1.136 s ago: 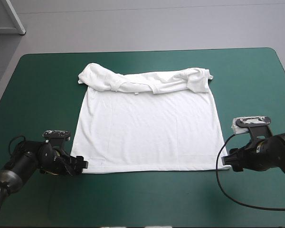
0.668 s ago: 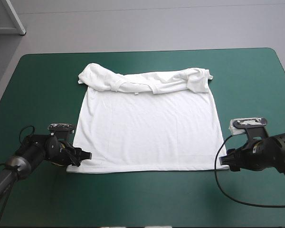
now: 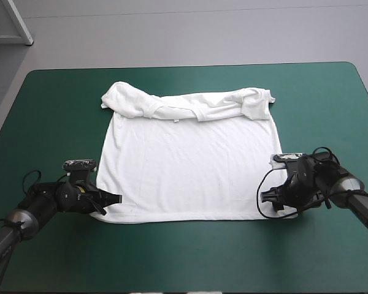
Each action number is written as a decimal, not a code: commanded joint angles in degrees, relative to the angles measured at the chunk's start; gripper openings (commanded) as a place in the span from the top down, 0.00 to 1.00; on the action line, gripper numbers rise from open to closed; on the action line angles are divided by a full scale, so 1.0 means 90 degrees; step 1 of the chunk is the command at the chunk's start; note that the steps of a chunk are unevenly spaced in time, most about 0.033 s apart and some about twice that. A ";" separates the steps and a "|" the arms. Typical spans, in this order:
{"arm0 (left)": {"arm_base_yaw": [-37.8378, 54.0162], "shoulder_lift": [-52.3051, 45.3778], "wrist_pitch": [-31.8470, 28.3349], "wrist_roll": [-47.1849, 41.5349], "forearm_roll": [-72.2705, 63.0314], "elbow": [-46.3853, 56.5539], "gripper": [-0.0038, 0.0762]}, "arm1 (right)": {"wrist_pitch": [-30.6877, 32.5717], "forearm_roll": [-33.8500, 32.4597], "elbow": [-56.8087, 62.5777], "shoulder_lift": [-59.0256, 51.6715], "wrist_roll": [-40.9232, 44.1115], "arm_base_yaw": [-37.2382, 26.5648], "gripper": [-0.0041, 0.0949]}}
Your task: Fold the cloth
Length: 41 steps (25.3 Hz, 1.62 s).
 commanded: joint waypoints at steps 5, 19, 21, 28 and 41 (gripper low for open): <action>-0.0061 0.0325 0.0758 -0.0058 -0.0292 0.0412 0.96 | -0.0194 0.0657 -0.0070 0.0082 -0.0547 -0.0018 0.61; -0.0061 -0.1007 0.1768 -0.0070 0.0411 -0.3722 0.96 | 0.0342 0.0042 -0.2769 -0.1126 -0.1316 -0.0018 0.98; -0.0061 -0.0991 0.1919 -0.0070 0.0701 -0.5406 0.96 | 0.0500 -0.0141 -0.4168 -0.1166 -0.0911 -0.0018 0.98; -0.0061 -0.0741 0.2206 -0.0057 0.1485 -0.8126 0.96 | 0.0560 -0.0941 -0.6878 -0.1151 -0.0706 -0.0018 0.98; -0.0061 -0.0190 0.2083 0.0748 0.1467 -1.1809 0.96 | 0.0406 -0.1378 -1.0181 -0.1085 -0.0962 -0.0018 0.98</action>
